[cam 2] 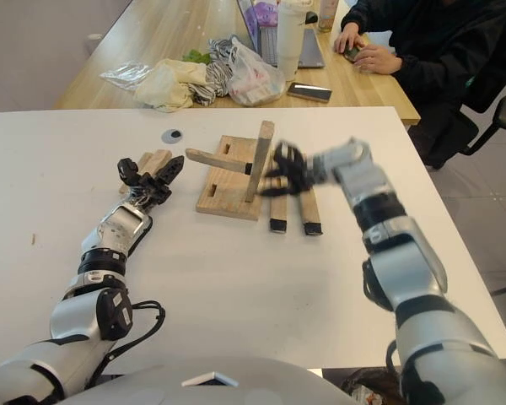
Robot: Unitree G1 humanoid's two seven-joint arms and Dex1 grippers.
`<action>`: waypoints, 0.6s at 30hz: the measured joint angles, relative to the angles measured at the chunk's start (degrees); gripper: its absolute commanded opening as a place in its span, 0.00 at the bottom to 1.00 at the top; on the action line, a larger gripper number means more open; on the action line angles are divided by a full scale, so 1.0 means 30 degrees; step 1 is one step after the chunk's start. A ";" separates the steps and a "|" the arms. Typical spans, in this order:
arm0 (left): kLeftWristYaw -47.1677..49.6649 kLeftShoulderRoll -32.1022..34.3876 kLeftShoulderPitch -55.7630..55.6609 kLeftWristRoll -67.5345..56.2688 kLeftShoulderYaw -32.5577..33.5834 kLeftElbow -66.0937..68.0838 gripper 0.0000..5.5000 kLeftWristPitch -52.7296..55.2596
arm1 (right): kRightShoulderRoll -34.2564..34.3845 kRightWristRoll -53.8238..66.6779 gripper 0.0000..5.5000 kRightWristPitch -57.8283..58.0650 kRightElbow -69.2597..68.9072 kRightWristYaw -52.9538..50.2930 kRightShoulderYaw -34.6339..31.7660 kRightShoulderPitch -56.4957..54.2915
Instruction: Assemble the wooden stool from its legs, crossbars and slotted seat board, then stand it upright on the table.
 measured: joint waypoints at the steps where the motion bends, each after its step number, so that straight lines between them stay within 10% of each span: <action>1: 0.0059 0.0103 -0.0022 0.0033 0.0072 0.0098 0.66 -0.0060 | -0.0024 0.0034 0.56 -0.0035 -0.0250 0.0036 -0.0164 -0.0008; 12: 0.1399 0.0907 0.0839 0.7168 -0.6033 -0.1129 0.66 -0.3280 | -0.2023 0.0073 0.68 0.2216 -0.6966 -0.4305 -0.4258 0.3029; 18: 0.1333 0.1884 0.2336 0.9215 -0.8174 -0.4913 0.66 -0.3179 | 0.2183 0.1469 0.68 0.8082 -1.3862 -1.2658 -0.7469 0.6625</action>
